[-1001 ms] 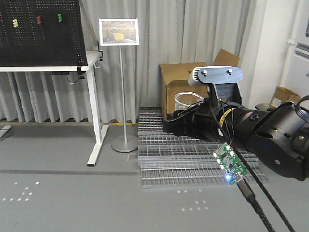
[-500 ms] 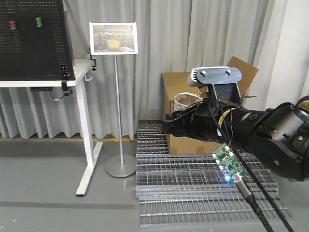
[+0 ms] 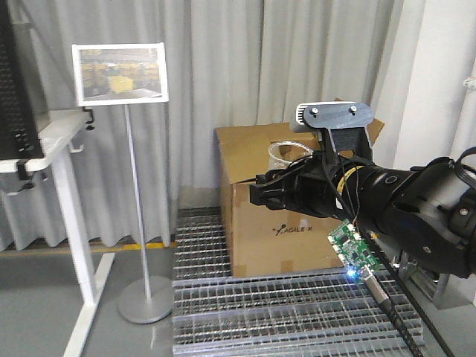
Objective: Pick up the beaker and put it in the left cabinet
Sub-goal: 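Carry the beaker in the right gripper while driving to the cabinet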
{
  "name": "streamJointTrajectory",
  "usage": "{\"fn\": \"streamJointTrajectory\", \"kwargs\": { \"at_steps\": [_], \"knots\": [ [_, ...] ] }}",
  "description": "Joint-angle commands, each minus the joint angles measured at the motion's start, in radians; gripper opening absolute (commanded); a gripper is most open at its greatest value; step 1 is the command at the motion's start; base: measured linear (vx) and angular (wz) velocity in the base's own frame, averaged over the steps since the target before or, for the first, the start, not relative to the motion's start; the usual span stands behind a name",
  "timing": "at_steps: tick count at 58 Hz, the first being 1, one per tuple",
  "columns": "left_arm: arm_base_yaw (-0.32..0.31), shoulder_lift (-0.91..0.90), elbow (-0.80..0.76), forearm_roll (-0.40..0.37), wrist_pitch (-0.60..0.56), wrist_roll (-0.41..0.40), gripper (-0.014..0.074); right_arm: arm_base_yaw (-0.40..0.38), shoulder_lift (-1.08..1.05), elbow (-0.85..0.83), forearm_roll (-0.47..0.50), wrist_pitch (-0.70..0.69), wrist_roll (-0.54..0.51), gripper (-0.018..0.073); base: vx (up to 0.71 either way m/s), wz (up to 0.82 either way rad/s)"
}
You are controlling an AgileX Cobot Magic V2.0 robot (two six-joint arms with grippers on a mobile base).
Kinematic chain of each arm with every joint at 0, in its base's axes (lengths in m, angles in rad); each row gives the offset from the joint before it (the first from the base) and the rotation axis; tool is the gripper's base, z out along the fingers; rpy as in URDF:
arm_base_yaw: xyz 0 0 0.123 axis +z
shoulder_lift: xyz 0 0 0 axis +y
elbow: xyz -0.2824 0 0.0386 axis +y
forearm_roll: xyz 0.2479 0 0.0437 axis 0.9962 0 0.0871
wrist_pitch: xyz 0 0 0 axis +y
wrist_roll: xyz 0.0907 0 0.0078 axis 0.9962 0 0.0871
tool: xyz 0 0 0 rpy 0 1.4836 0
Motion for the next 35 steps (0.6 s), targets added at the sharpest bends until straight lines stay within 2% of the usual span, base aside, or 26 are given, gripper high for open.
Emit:
{"fn": "streamJointTrajectory", "kwargs": {
  "at_steps": [1, 20, 35],
  "knots": [
    [-0.001, -0.018, 0.016, -0.007, -0.084, -0.003, 0.0001, 0.000, -0.042, -0.037, -0.016, -0.073, -0.001, -0.0008, 0.47, -0.23],
    [-0.001, -0.018, 0.016, -0.007, -0.084, -0.003, 0.0001, 0.000, -0.020, -0.037, -0.016, -0.074, -0.001, -0.0008, 0.43, -0.30],
    [-0.001, -0.018, 0.016, -0.007, -0.084, -0.003, 0.0001, 0.000, 0.015, -0.037, -0.016, -0.074, -0.001, -0.0008, 0.34, -0.57]
  ]
}}
